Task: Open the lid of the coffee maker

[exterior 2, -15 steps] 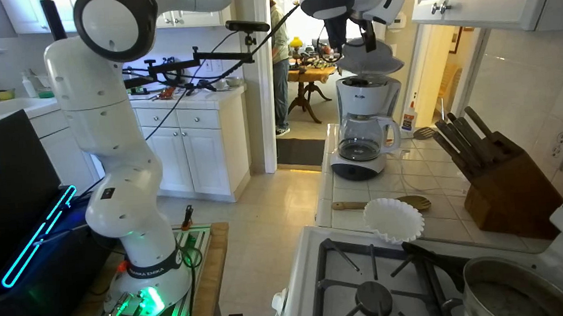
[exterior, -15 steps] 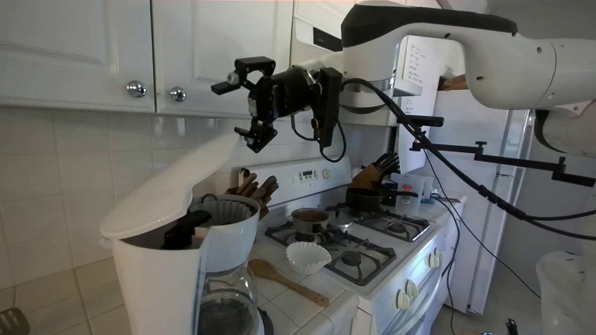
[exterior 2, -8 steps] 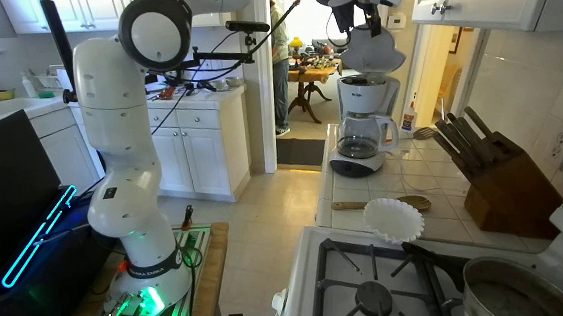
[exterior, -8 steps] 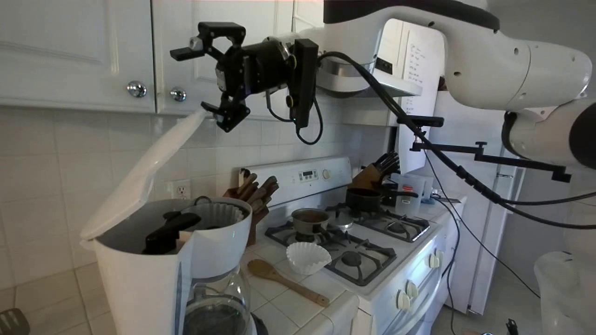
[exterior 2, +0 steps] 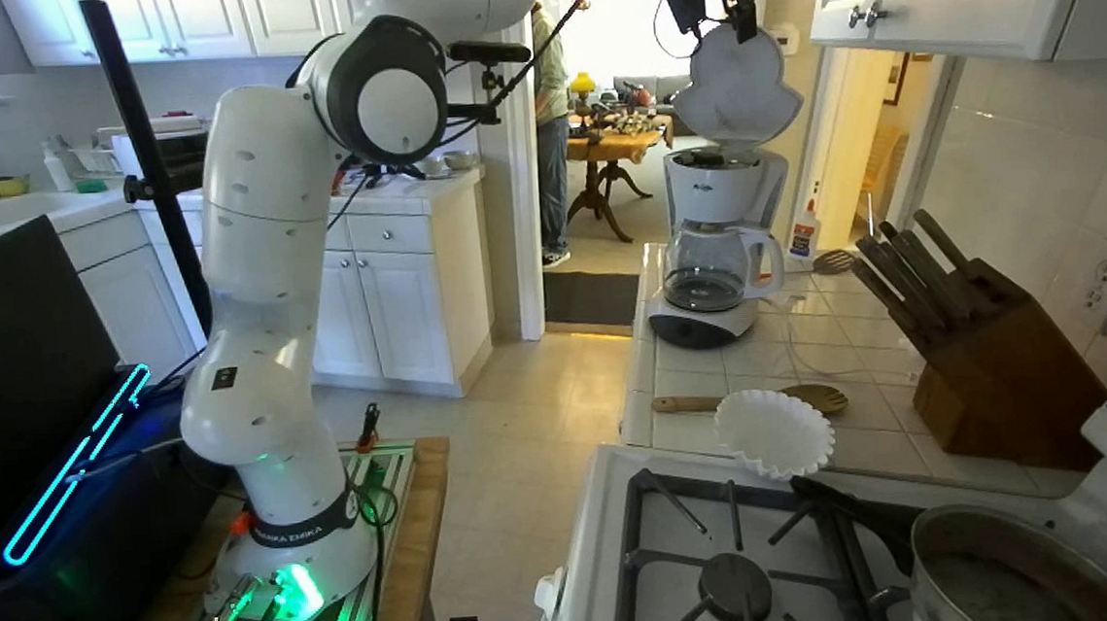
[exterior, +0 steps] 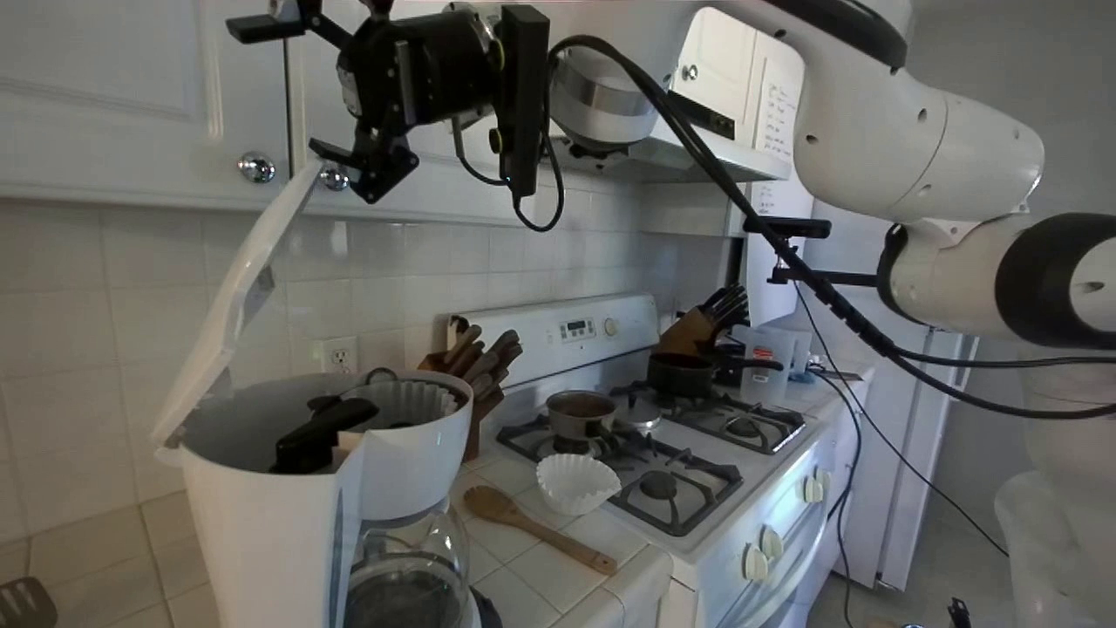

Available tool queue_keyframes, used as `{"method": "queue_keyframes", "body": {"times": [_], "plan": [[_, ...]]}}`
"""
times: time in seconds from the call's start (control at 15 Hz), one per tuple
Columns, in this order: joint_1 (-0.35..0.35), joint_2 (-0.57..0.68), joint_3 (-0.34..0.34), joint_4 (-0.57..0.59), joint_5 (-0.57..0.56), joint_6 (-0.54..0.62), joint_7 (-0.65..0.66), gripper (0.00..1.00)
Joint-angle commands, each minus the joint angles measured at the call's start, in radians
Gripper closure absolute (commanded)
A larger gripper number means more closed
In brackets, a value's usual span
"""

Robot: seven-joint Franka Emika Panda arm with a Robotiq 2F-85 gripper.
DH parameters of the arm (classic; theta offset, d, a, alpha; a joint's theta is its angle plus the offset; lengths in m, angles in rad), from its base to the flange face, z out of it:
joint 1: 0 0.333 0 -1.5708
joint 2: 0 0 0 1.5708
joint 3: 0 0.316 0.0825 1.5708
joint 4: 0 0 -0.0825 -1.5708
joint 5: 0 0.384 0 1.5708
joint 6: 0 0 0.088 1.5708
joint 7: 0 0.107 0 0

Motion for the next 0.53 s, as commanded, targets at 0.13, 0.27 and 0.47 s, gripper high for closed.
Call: {"method": "queue_keyframes", "body": {"times": [0.13, 0.27, 0.47], "plan": [[0.054, 0.200, -0.016, 0.331, -0.132, -0.108, 0.154, 0.00], [0.064, 0.245, -0.019, 0.416, -0.157, -0.145, 0.187, 0.00], [0.085, 0.300, -0.027, 0.530, -0.196, -0.199, 0.234, 0.00]]}}
